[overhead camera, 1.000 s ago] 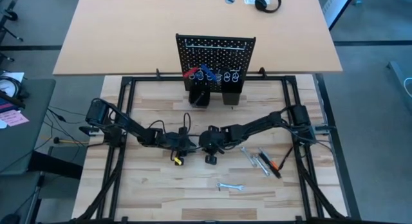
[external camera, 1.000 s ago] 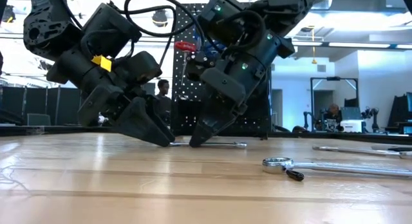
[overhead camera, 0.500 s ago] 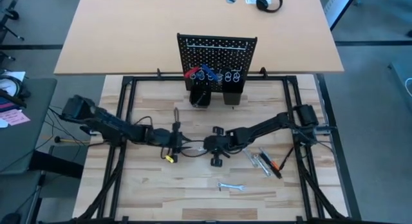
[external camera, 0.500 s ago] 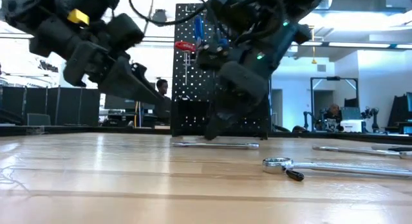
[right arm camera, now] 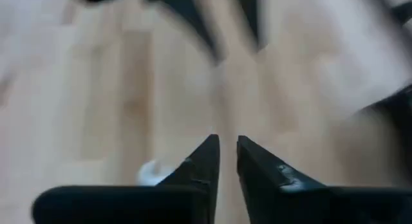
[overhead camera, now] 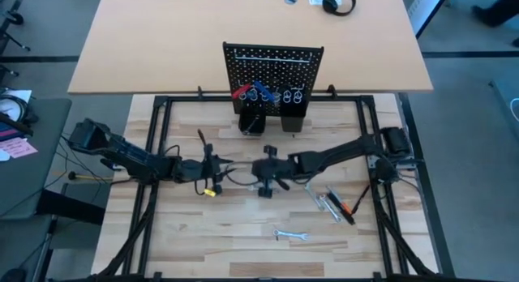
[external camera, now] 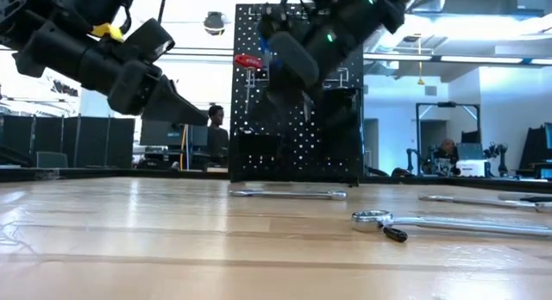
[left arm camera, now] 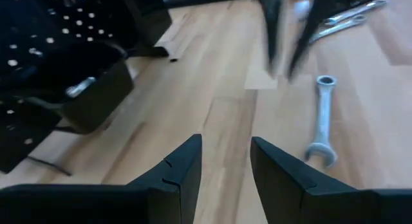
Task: Hang tools onto peg board
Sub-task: Hang the wrench on the pegboard
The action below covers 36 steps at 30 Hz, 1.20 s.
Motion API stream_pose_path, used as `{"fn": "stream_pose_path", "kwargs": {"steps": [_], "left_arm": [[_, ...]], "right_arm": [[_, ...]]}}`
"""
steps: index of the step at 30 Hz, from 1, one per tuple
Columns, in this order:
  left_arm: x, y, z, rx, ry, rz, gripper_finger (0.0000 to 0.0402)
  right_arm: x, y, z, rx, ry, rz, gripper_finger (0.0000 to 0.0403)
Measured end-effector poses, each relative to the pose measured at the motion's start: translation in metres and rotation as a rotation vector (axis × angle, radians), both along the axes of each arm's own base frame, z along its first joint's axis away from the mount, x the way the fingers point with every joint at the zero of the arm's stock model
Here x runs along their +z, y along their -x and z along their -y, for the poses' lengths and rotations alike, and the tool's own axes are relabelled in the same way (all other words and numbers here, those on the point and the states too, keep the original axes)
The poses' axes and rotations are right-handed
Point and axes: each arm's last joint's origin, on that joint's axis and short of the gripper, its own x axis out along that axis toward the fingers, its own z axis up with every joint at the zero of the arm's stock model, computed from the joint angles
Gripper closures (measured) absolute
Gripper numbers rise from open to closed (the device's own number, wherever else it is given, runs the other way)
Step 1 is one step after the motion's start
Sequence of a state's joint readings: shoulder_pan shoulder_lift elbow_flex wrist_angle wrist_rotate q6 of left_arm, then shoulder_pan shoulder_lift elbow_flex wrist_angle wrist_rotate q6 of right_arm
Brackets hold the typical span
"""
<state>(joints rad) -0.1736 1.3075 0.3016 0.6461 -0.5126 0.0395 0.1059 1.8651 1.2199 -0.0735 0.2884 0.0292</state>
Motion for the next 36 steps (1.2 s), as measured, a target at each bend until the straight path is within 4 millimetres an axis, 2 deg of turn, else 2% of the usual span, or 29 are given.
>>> {"fn": "stream_pose_path", "kwargs": {"steps": [4, 7, 12, 18, 25, 36], "left_arm": [[0.0, 0.0, 0.0, 0.015, -0.008, -0.005, 0.0277], [-0.001, 0.001, 0.0, 0.015, -0.009, -0.012, 0.0277], [-0.004, 0.002, -0.001, 0.016, -0.015, -0.045, 0.0277], [-0.005, 0.002, -0.001, 0.016, -0.018, -0.058, 0.0277], [-0.005, 0.002, -0.001, 0.017, -0.018, -0.055, 0.0277], [-0.004, 0.002, -0.001, 0.017, -0.018, -0.052, 0.0277]], "right_arm": [[0.029, -0.011, 0.019, -0.047, 0.163, 0.054, 0.03], [0.041, -0.02, 0.043, -0.085, 0.22, 0.074, 0.0278], [0.029, -0.027, 0.086, -0.132, 0.221, 0.005, 0.0257], [0.027, -0.025, 0.118, -0.149, 0.161, 0.018, 0.0231], [0.015, -0.026, 0.13, -0.095, 0.099, 0.0, 0.0217], [-0.002, -0.03, 0.131, -0.065, 0.134, -0.056, 0.0252]]}}
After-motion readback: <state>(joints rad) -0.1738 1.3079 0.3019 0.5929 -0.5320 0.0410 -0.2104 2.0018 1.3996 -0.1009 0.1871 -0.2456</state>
